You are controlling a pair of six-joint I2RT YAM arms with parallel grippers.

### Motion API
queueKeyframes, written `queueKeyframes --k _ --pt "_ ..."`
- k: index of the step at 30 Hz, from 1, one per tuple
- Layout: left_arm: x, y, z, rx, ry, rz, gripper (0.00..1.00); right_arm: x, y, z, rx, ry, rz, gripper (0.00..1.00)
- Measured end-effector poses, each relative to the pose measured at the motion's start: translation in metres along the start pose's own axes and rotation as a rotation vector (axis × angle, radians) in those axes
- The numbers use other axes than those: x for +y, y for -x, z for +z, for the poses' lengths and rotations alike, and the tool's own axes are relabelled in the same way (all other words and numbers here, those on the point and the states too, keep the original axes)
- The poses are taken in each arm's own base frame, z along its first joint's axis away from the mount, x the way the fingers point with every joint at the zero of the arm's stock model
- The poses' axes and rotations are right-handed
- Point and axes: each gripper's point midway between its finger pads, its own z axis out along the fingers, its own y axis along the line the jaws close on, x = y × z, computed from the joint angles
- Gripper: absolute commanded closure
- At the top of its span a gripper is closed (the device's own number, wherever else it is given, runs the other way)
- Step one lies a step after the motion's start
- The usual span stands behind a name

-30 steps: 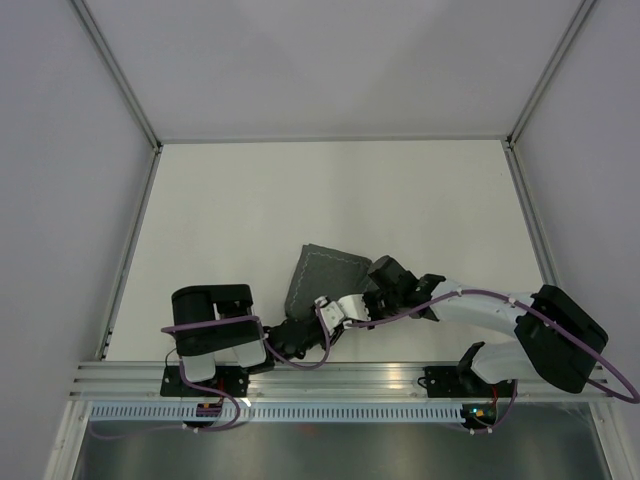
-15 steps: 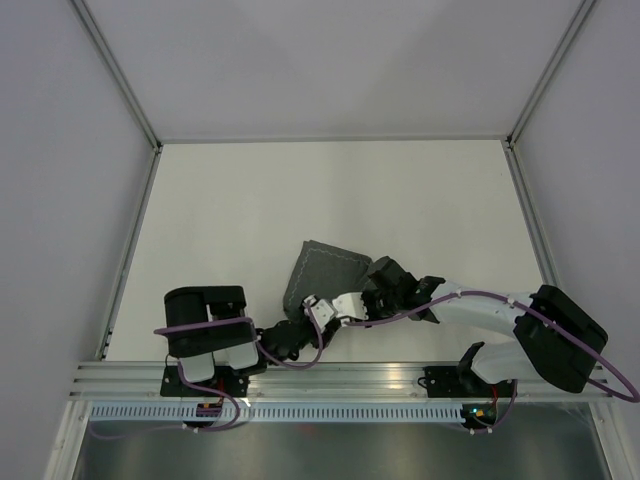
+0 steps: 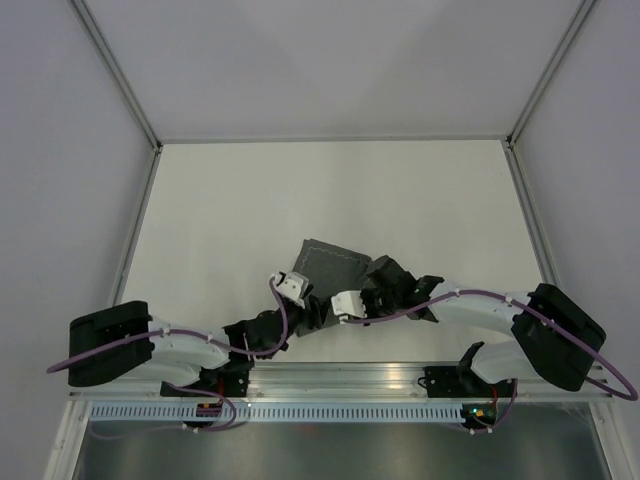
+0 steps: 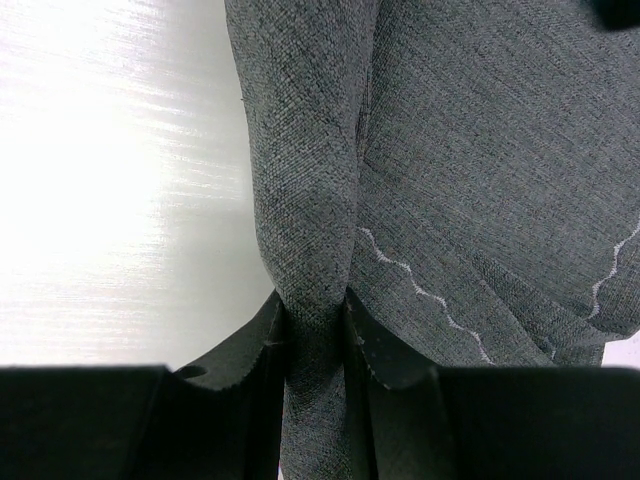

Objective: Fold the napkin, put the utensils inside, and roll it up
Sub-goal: Roll the napkin at the center of the board.

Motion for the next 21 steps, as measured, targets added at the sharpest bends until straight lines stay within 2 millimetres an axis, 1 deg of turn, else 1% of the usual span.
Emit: queueKeyframes --k 3,4,5,7,8,10,13,15,16,19,21 --pt "0.011 0.005 0.007 0.047 0.103 -0.047 0.43 -0.001 0.000 0.001 0.002 0.000 0.003 1.00" --pt "0.018 0.005 0.011 0.063 0.140 -0.056 0.45 -0.002 0.001 0.001 0.003 0.001 0.004 1.00" --pt "0.027 0.003 0.015 0.088 0.185 -0.065 0.50 -0.003 0.001 0.002 0.005 0.002 0.005 1.00" --pt "0.048 -0.002 0.024 0.139 0.277 -0.080 0.54 -0.005 0.002 0.003 0.008 0.002 0.006 1.00" --pt "0.062 -0.005 0.029 0.163 0.320 -0.093 0.60 -0.006 0.002 0.004 0.009 0.002 0.008 0.99" --pt "0.088 -0.017 0.036 0.224 0.395 -0.118 0.63 -0.009 0.002 0.005 0.014 0.000 0.013 1.00" --pt "0.114 -0.039 0.044 0.325 0.453 -0.137 0.68 -0.010 0.002 0.005 0.018 -0.007 0.027 0.99" --pt "0.120 -0.057 0.053 0.406 0.452 -0.145 0.73 -0.011 0.002 0.005 0.021 -0.010 0.040 0.99" --pt "0.120 -0.061 0.062 0.424 0.445 -0.147 0.74 -0.011 0.002 0.005 0.023 -0.012 0.049 1.00" --pt "0.107 -0.060 0.092 0.455 0.375 -0.160 0.75 -0.013 0.002 0.005 0.030 -0.026 0.078 1.00" --pt "0.101 -0.061 0.108 0.465 0.341 -0.155 0.75 -0.014 0.001 0.004 0.039 -0.034 0.101 1.00"
